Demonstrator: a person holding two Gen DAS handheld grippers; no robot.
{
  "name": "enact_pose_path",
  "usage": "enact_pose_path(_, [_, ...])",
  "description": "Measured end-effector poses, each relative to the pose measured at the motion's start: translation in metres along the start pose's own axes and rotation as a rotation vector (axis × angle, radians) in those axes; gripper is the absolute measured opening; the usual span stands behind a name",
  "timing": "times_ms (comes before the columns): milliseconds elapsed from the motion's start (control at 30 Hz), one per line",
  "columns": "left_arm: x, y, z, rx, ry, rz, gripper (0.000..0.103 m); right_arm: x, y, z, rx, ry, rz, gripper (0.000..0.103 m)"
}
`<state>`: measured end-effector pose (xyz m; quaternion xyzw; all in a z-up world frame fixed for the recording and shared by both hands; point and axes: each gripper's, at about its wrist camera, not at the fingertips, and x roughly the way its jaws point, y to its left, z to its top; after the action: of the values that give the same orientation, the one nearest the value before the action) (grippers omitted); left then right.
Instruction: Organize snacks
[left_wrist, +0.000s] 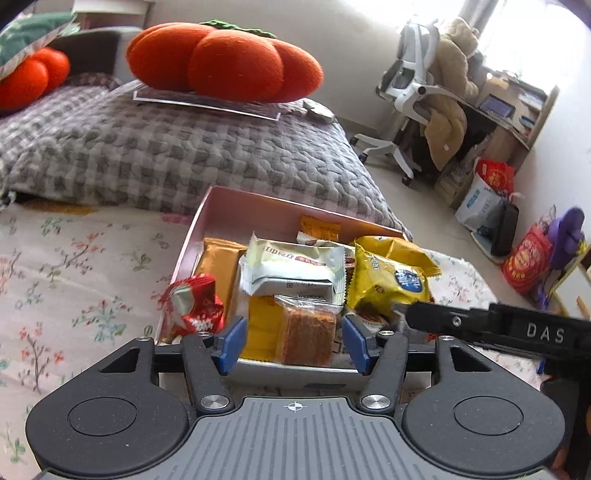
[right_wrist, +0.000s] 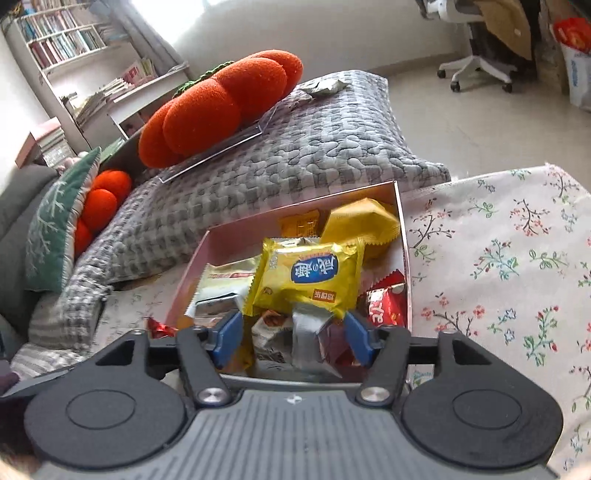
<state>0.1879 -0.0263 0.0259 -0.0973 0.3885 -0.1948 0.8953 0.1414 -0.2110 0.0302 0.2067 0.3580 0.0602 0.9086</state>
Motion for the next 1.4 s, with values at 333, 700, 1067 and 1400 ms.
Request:
enact_pose_path(333, [-0.035,0.006,-0.009,-0.088,0.01,0.06,0.058,-0.035,-0.005,-0.013,0.045,0.027,-0.028,0.063])
enact_pose_path(700, [-0.084,0.002,-0.053,-0.044,-0.013,0.241,0.062,-0.072,0.029,-0.052,-0.104,0.036,0.017,0.067])
enact_pose_path(1067, [-0.113,-0.02,-0.083,0.033,-0.049,0.272,0.062,-0.1,0.043,-0.092,-0.197,0.026,-0.033,0.074])
enact_pose_path(1400, [-0.112,-0.029,-0.094,0.08,-0.03,0.271,0.066,-0.098,0.045,-0.101,-0.23,0.028,-0.092,0.082])
